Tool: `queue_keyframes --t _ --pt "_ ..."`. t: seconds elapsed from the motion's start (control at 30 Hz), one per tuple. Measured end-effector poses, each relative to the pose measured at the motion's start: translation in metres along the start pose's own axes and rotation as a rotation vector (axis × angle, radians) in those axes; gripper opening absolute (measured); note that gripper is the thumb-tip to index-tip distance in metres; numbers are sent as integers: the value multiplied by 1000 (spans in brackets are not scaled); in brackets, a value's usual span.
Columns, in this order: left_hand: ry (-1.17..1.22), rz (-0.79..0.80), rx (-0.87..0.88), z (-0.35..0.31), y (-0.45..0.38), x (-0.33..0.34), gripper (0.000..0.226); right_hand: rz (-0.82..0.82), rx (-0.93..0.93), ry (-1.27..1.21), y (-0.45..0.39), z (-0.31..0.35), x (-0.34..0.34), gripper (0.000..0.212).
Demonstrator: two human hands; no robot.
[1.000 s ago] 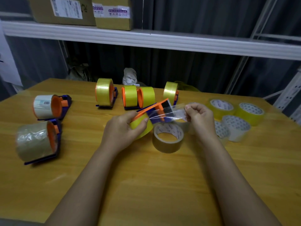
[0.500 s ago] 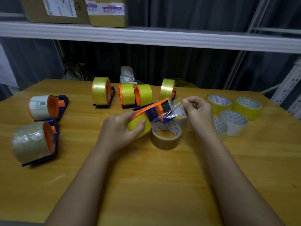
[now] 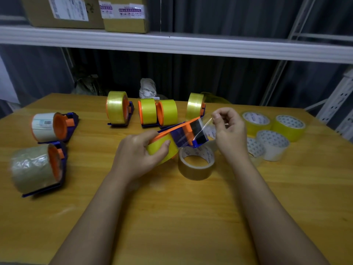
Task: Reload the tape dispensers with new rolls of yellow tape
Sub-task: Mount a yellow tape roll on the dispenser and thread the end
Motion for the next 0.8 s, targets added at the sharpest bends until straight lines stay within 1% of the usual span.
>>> queue_keyframes --t 0.13,0.3,0.43,0.53,0.6,0.67,0.7,0.8 --pt "61 20 -9 2 0 0 22 9 -27 -32 2 1 6 8" --pt "156 6 -91 7 -1 4 32 8 -66 -36 2 1 7 7" --pt "214 15 -126 8 -1 4 24 7 -82 -26 2 0 8 6" --pt "212 16 -135 8 -1 4 25 2 -85 -26 2 1 8 7" --pt "193 14 -148 10 0 5 27 -3 -69 -26 3 -1 5 7" --pt "181 9 -184 14 0 6 37 2 -26 -12 3 -4 3 7" --pt "176 11 -198 16 0 6 38 6 7 -3 3 -7 3 8" --pt "188 38 -205 13 0 7 23 16 109 9 2 -13 3 15"
Point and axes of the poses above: each hand's wrist, its own y-axis away from the middle knuckle, its own x-axis out of the palm, z = x × y, the point moved 6 cm from there along -y, towards the middle knuckle, and after that the axes turned 10 degrees about -y, right-handed, at the moved point
